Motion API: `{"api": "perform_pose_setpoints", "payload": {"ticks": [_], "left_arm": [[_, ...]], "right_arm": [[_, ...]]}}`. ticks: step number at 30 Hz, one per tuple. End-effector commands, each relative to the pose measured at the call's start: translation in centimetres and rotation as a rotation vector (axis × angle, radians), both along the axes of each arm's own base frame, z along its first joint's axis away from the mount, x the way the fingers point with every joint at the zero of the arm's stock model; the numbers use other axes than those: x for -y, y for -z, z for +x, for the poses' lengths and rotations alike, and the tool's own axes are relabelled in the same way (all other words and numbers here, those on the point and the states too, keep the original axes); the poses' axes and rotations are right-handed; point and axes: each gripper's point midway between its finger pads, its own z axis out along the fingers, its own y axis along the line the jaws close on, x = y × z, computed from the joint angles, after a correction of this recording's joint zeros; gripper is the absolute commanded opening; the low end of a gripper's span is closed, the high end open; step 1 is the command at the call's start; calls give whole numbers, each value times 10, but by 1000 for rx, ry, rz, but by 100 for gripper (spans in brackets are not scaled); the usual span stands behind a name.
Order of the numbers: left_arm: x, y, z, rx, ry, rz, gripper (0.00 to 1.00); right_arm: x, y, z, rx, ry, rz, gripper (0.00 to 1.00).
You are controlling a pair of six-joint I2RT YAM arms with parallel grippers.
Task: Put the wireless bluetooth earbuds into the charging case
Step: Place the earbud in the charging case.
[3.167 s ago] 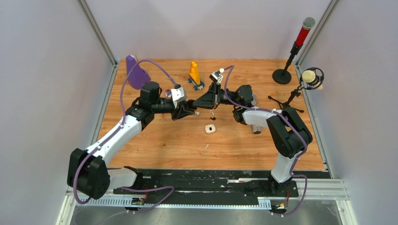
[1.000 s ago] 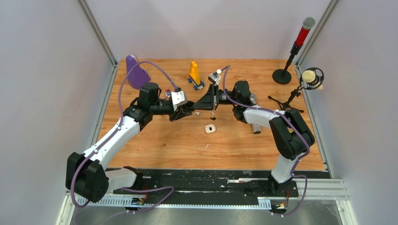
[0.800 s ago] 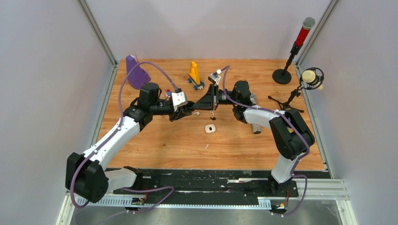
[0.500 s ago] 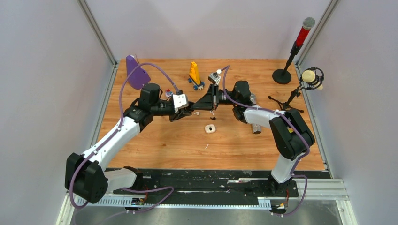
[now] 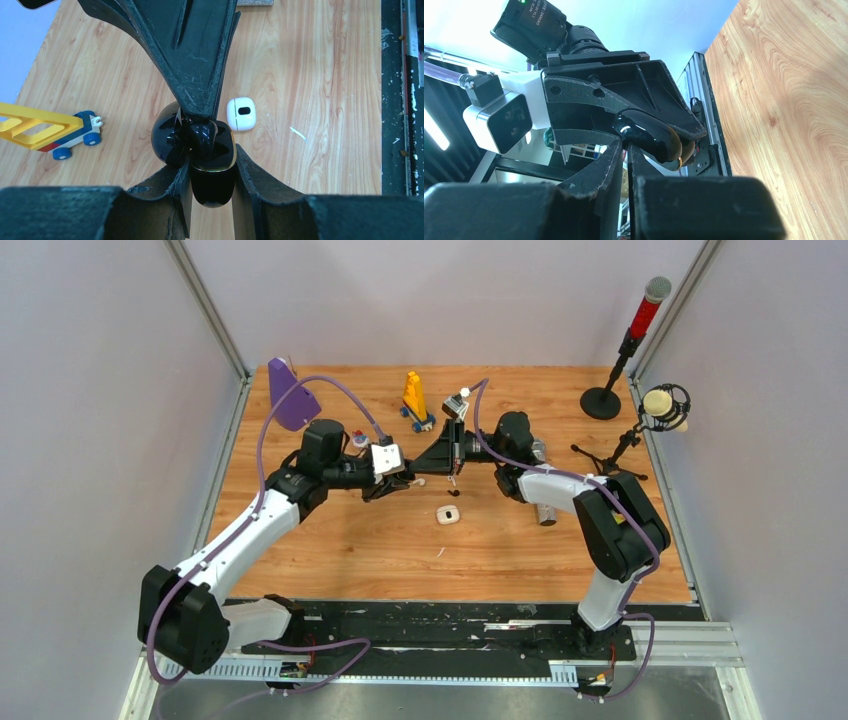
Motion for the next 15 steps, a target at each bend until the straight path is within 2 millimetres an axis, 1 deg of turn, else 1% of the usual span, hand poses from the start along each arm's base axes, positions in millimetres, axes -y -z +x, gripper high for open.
{"api": "perform_pose_setpoints", "payload": {"ticks": [1,4,7,12,15], "left_arm": [[9,-26,-5,67,57,-43,15],[9,-26,-6,65,56,-43,15],[9,-29,-7,63,56,-51,16],[10,-34,-8,55,53,-67,16],[9,-36,-9,53,56,-75,16]], "right_arm": [[-6,-20,-2,72,-2,28,11],[-8,-22,-4,79,-15,31,21],[-6,-27,-7,106,-35,38,28],[-1,-40,-11,166,-65,50,30],[0,-42,-13,194,-79,41,31]]}}
